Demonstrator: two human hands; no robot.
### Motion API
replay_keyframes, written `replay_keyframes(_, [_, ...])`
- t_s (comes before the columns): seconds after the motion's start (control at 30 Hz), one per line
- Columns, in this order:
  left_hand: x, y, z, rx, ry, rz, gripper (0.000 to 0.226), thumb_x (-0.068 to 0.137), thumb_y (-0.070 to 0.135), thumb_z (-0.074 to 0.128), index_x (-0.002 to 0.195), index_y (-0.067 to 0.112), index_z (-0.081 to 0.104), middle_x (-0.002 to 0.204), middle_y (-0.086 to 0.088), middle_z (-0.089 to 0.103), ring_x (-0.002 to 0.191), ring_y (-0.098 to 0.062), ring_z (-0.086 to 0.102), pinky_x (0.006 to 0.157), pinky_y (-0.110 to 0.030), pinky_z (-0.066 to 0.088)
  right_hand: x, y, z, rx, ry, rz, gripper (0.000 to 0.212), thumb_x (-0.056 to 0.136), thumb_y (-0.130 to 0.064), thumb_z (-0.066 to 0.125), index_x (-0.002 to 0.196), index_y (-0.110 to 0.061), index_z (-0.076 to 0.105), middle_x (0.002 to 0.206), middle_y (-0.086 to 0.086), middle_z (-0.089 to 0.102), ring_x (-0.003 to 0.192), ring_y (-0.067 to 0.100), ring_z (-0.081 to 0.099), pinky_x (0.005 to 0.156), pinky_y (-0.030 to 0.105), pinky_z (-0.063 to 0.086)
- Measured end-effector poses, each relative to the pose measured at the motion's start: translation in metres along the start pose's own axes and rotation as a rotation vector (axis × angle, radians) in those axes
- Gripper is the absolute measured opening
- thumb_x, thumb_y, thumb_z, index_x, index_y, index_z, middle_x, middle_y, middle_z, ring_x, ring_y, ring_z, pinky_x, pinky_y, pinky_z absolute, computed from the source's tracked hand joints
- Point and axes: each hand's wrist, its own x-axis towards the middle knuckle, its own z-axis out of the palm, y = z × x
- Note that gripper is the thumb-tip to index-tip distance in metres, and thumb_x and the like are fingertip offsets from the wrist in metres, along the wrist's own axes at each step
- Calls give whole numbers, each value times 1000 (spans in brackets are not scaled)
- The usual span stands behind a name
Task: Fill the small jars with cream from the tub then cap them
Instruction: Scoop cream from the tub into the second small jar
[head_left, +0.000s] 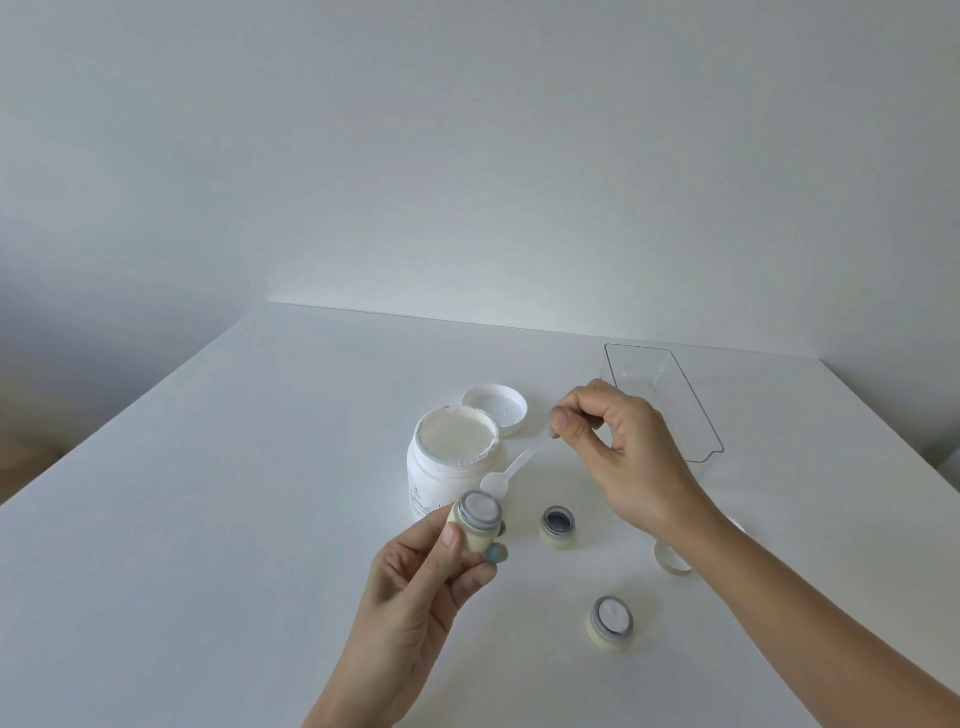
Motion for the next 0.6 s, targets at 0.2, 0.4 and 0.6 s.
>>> replay_keyframes(0.2, [4,-1,-1,-32,50,40,58,63,48,87,98,3,76,93,-14,74,77,-17,72,69,-23,59,16,6,6,-4,142,159,34,94,-31,54,67,-13,63,50,-10,41,54,10,35,58,22,30])
replay_keyframes(0.4, [6,-3,-4,-46,97,55,61,57,48,90,97,3,77,92,-16,76,78,-19,74,69,-24,60,46,-4,21,-458,29,247,43,94,-25,44,54,-13,33,52,2,33,59,28,38,76,36,28])
replay_keyframes(0.6, [7,-4,-4,-49,111,57,61,55,46,92,95,2,77,85,-14,74,77,-19,73,69,-24,60,61,-6,5,-598,-72,248,44,90,-19,48,54,-19,22,53,0,24,59,28,32,70,36,22])
